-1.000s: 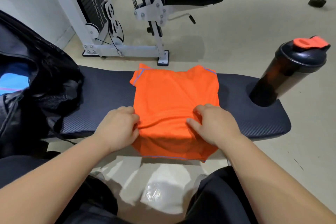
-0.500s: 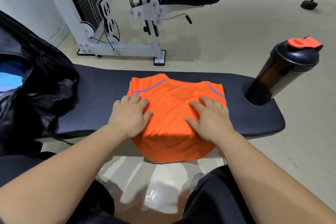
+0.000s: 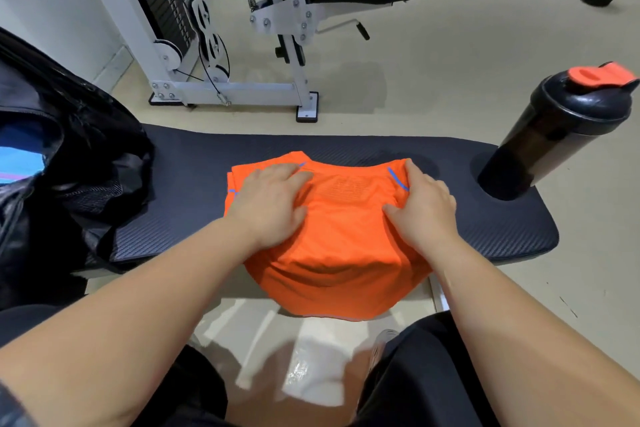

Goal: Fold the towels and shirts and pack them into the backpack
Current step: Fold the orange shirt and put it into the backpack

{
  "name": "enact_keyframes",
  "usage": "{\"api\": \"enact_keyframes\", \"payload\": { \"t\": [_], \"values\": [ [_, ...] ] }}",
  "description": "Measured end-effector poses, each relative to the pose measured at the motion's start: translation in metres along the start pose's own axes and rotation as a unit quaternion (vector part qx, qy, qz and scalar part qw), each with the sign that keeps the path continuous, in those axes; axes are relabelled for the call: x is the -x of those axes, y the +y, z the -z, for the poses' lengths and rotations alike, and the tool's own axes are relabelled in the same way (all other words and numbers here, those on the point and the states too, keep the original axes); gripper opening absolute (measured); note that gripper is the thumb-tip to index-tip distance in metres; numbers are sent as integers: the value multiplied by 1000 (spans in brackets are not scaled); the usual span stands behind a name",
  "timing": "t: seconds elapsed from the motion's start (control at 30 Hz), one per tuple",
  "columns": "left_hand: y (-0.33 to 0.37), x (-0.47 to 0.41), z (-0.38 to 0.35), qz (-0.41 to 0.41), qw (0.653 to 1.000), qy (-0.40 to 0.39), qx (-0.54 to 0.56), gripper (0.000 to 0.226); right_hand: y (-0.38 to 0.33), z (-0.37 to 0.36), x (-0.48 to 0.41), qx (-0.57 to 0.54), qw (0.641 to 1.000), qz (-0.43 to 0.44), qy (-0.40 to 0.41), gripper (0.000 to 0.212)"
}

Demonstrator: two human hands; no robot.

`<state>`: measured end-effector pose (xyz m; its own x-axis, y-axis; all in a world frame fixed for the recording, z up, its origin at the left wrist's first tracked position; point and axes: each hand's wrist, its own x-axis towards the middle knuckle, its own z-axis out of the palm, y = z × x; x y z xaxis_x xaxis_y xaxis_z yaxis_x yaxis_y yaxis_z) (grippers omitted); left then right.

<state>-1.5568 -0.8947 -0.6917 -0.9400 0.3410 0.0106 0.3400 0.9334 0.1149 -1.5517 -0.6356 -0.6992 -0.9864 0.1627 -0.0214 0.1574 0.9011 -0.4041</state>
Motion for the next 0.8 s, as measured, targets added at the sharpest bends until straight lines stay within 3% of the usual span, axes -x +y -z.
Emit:
{"api": "enact_keyframes", "payload": {
  "t": [0.13, 0.2, 0.27, 0.3, 0.37, 0.43, 0.53, 0.6, 0.73, 0.8],
  "values": [
    [39, -24, -15, 25, 996, -73, 38, 78, 2, -3, -7, -148, 988, -30, 13, 92],
    [45, -28, -29, 38, 994, -96, 31, 83, 8, -2, -11, -144, 989, -35, 16, 66],
    [42, -28, -43, 48, 994, -99, 14, 88, 12, -1, -9, -116, 993, -13, 21, 20],
    [40, -28, -47, 51, 994, -94, 7, 90, 14, -1, -9, -109, 994, -3, 17, 9],
    [35, -25, -49, 54, 995, -86, -2, 91, 16, -4, -9, -113, 992, 46, 26, 20],
    [25, -22, -49, 58, 995, -78, -5, 91, 15, -4, -12, -165, 981, 93, 43, 17],
    [2, -15, -46, 68, 995, -67, -4, 90, 7, 3, -12, -338, 938, 75, -8, 17],
    [-13, -10, -44, 66, 996, -64, -8, 90, 5, 4, -12, -386, 919, 66, -50, 21],
    [-27, -8, -38, 36, 998, -27, -45, 81, 6, 5, -15, -336, 932, 89, -100, 23],
    [-24, -10, -35, -18, 997, 23, -77, 68, 10, 12, -19, -276, 947, 97, -131, 38]
  ]
}}
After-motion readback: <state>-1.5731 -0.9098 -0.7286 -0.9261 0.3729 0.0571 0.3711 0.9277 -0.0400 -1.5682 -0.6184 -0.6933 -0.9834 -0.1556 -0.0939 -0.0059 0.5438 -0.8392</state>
